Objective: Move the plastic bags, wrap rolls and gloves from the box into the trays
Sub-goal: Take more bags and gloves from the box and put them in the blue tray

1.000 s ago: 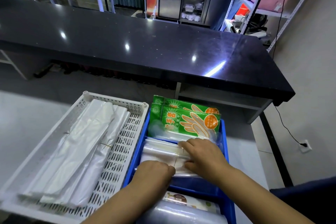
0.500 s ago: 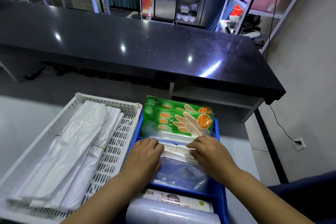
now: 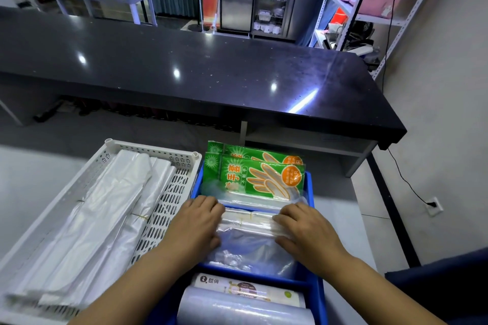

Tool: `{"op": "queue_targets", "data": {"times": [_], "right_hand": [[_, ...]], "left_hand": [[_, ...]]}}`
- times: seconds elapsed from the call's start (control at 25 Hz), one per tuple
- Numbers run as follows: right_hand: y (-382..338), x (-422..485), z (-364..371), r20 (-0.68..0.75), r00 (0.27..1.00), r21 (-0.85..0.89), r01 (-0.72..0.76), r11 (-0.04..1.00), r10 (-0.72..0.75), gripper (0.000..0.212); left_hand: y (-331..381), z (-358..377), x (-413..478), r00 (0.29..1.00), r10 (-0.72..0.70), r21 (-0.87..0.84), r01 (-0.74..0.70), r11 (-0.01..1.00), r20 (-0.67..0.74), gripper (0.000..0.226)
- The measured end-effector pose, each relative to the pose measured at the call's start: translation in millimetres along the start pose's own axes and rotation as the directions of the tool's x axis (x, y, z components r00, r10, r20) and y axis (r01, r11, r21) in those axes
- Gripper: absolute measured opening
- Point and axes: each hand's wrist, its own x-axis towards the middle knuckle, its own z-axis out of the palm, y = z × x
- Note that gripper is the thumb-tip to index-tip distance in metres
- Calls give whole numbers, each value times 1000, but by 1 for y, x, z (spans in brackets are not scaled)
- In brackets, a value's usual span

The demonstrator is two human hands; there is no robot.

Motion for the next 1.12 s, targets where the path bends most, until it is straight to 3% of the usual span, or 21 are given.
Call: {"op": "queue_targets", "data": {"times": [0.32,0.44,0.6,0.76,0.96,1.12], "right_hand": [[1,-3,7,9,999,-59,40,997,-40,10],[2,0,5,19,999,-92,45,995,-43,15],[-4,4,4,-13,997,-21,75,997,-76,18],[-5,16,9,74,989,42,122,992,-125,12],[-5,19,10,150,988,-16,39,999,-37,18],[-20,15,-2,156,987,-106,-17,994,34,17]], "left_hand": [[-2,-2,-3,996,75,68,-78,995,50,48],[2,-7,-3,995,79,108,-85,990,61,48],[-5,-9,-5,998,64,23,-64,998,17,35],[-13,-3,-3,999,31,132,-30,991,-10,20],[-15,-5,-5,997,22,254,-39,966,71,23],[-20,-19,-25,999,-7,226,19,974,-52,15]]}}
